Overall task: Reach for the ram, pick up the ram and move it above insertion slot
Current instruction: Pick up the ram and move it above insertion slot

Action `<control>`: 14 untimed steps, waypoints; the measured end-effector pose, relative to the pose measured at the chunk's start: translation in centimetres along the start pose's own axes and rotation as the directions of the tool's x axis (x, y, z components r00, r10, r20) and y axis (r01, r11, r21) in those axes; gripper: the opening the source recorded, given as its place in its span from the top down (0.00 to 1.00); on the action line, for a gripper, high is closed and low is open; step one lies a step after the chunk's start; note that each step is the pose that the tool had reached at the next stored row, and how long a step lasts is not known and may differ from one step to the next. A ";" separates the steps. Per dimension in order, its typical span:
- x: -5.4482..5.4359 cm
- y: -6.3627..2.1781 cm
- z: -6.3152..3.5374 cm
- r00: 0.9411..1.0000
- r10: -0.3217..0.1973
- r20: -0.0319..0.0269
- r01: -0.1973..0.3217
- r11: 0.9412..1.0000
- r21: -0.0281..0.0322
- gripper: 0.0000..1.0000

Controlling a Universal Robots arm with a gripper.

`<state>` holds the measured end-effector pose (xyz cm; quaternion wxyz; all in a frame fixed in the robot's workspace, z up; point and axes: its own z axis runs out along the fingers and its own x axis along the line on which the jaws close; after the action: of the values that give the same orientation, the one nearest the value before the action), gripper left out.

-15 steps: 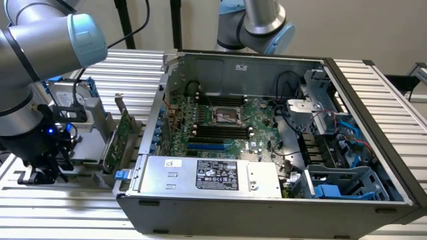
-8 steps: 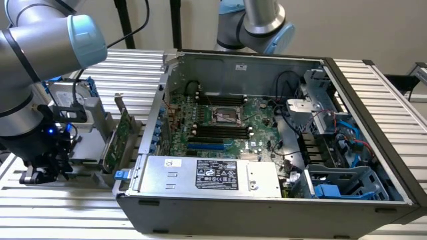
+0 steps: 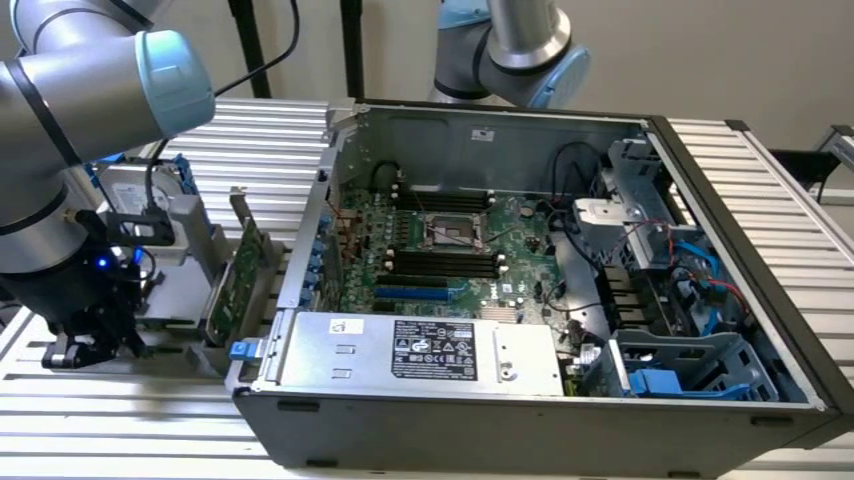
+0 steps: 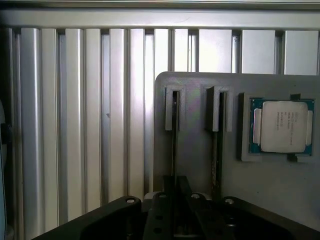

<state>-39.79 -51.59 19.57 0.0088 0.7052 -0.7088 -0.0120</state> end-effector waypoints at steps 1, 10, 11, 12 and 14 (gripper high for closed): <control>0.0 0.00 0.00 1.000 0.000 0.000 0.000 1.000 0.000 0.84; 0.0 0.00 0.00 1.000 0.000 0.000 0.000 1.000 0.000 0.86; 0.0 -0.01 0.01 1.000 -0.001 -0.001 0.001 1.000 0.000 0.86; 0.0 -0.01 0.01 1.000 -0.004 -0.001 0.004 1.000 0.000 0.86; 0.0 -0.01 0.01 1.000 -0.013 -0.004 0.013 1.000 0.000 0.86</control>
<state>-39.78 -51.58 19.55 0.0102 0.7098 -0.7043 -0.0104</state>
